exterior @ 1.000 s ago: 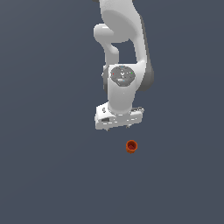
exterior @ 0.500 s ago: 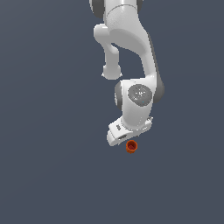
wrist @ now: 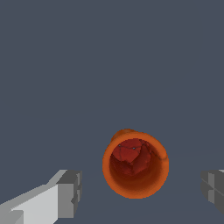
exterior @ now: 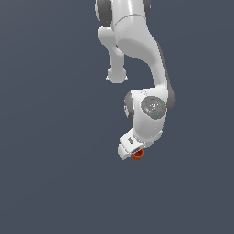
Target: Pick up the object and move it to a goal position.
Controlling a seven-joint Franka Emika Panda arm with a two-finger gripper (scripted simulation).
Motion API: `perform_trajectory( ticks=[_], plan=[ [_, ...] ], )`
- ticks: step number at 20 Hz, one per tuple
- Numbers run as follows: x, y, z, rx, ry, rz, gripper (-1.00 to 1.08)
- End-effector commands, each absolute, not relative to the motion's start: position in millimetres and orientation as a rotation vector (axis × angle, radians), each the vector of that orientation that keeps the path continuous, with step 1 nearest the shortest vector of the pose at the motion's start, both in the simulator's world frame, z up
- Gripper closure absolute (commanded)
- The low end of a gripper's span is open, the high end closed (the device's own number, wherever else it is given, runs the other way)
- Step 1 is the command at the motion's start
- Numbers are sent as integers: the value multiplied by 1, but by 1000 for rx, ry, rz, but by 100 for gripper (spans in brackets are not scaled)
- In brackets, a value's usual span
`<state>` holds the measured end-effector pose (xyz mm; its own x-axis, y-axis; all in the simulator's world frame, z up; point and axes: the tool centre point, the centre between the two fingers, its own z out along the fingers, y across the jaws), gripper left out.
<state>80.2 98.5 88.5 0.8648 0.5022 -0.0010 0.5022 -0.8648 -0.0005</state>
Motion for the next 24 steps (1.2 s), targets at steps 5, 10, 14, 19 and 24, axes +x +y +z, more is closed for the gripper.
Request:
perform_trajectory(
  ticks=[5,10,14,19,24],
  plan=[
    [80,99,82,-3033,-818,1,-92],
    [80,99,56,-3032,-821,1,-92],
    [80,99,40,-3032,-824,0,-92],
    [81,99,38,-3032,-824,0,-92],
    [81,99,38,-3032,-824,0,108]
  ],
)
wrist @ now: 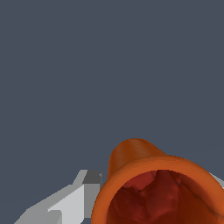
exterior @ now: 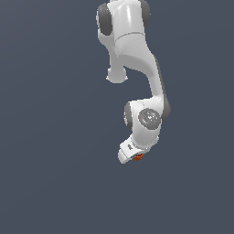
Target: Pick up the object and move it to a goal position.
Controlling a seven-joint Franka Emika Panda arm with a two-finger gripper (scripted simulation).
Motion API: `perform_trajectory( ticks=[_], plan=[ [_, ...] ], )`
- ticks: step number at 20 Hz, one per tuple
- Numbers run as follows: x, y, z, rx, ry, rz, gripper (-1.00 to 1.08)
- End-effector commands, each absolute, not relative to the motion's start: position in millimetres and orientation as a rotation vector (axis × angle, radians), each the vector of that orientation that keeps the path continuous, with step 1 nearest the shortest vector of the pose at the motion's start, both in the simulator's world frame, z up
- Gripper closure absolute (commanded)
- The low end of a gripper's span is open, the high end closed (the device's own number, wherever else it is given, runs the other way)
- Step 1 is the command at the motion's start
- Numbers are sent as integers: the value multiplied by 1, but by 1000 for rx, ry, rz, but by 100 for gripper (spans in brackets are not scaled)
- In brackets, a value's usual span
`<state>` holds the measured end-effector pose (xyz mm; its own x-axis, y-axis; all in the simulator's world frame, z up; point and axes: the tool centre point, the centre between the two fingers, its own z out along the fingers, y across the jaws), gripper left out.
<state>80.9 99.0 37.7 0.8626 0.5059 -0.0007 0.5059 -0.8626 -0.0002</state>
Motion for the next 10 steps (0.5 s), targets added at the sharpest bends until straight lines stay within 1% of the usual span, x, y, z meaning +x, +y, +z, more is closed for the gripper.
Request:
perform_trajectory(
  ticks=[1,10],
  plan=[
    [81,99,38,3032,824,0,108],
    [80,99,42,3032,823,-1,108]
  ],
)
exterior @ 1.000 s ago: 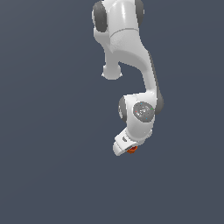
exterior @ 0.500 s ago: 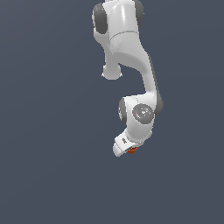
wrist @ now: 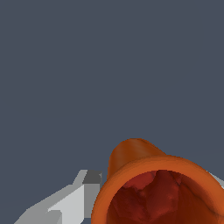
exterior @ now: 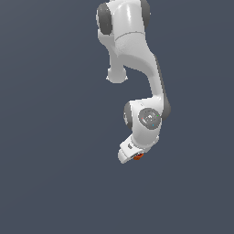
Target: Pick up the object and move it to a goal position.
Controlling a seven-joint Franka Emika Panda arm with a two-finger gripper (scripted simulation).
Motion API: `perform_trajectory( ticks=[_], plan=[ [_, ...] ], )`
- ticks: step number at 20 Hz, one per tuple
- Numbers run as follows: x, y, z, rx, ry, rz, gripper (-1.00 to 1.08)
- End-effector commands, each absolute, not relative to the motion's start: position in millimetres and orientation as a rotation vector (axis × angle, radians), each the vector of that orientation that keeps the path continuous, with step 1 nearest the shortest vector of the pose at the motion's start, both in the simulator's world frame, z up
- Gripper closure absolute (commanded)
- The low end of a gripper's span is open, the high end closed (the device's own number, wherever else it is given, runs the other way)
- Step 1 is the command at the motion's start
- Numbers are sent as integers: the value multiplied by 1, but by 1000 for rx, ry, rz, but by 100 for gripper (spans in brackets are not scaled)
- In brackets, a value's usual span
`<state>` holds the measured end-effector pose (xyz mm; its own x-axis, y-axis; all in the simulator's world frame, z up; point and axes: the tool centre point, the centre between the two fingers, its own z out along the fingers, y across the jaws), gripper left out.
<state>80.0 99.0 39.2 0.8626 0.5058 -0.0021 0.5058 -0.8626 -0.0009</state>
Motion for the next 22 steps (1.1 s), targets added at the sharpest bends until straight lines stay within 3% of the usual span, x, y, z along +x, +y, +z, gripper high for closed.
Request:
perform_trajectory(
  ticks=[1,10,22],
  plan=[
    [80,99,45,-3032,-823,1,108],
    [74,100,94,-3032,-824,1,108],
    [57,103,227,-3032,-825,1,108]
  ],
)
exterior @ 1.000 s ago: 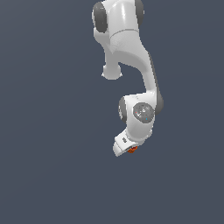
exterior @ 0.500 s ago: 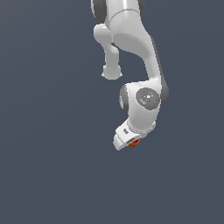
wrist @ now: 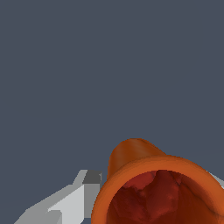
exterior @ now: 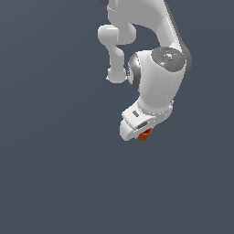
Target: Pick up the object and move it to a goal position.
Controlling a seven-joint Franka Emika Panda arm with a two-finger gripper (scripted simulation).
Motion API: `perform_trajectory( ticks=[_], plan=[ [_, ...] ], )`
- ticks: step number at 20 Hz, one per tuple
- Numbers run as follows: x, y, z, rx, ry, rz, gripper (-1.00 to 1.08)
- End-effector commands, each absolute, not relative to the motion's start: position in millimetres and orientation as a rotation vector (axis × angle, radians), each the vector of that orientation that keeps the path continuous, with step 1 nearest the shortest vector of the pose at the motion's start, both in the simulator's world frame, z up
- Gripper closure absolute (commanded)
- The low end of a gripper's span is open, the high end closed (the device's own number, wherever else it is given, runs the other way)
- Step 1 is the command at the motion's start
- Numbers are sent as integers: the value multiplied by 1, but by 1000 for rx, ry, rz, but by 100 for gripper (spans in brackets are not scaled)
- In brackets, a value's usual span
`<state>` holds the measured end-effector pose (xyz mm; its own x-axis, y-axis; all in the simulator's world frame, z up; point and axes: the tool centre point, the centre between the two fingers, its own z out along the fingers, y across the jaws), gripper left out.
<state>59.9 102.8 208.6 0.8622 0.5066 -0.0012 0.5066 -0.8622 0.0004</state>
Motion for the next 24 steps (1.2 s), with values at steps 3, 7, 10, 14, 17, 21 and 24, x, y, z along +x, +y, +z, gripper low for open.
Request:
perform_trajectory(
  ticks=[3,7,10,14,17,21,24],
  plan=[
    [54,104,262,3031,825,-1,108],
    [49,105,308,3031,825,-1,108],
    [46,106,342,3031,825,0,108],
    [43,107,380,3031,825,0,108],
    [42,107,402,3032,825,0,108],
    [41,108,422,3032,824,0,108],
    [41,108,431,3032,824,0,108]
  ],
)
